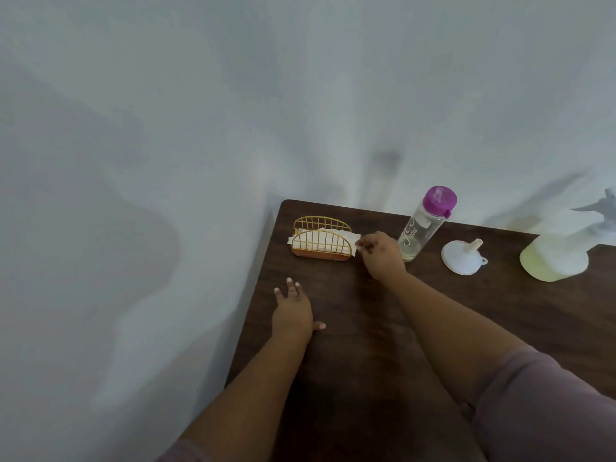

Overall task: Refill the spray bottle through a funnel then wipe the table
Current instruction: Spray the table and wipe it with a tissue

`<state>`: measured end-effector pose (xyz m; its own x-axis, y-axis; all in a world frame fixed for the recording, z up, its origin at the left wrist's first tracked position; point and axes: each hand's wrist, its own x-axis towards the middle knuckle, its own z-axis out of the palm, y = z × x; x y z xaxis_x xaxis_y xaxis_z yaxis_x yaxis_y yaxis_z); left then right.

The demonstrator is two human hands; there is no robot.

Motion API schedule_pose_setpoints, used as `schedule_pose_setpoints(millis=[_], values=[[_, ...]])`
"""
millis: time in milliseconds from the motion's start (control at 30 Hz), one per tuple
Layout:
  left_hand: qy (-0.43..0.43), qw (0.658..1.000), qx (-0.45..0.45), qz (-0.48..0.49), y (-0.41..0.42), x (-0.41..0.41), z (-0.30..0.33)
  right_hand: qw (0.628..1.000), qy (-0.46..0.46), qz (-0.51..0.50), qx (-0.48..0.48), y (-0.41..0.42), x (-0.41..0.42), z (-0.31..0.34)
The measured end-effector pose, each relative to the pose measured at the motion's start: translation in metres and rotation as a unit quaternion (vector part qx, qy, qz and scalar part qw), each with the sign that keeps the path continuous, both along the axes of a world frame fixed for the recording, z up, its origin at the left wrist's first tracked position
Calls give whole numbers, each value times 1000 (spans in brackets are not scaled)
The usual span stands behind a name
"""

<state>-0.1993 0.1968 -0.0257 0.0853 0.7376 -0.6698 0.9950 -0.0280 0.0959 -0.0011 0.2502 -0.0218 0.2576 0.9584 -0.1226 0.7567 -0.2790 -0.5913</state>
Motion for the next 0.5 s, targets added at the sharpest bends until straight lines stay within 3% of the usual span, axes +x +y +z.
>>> schedule_pose_setpoints(millis=[233, 500], values=[[43, 997, -42, -51, 11, 6, 10, 996, 81, -42, 18, 3, 1, 13], [32, 998, -49, -31, 10, 4, 3, 996, 79, 1, 47, 11, -11, 23]])
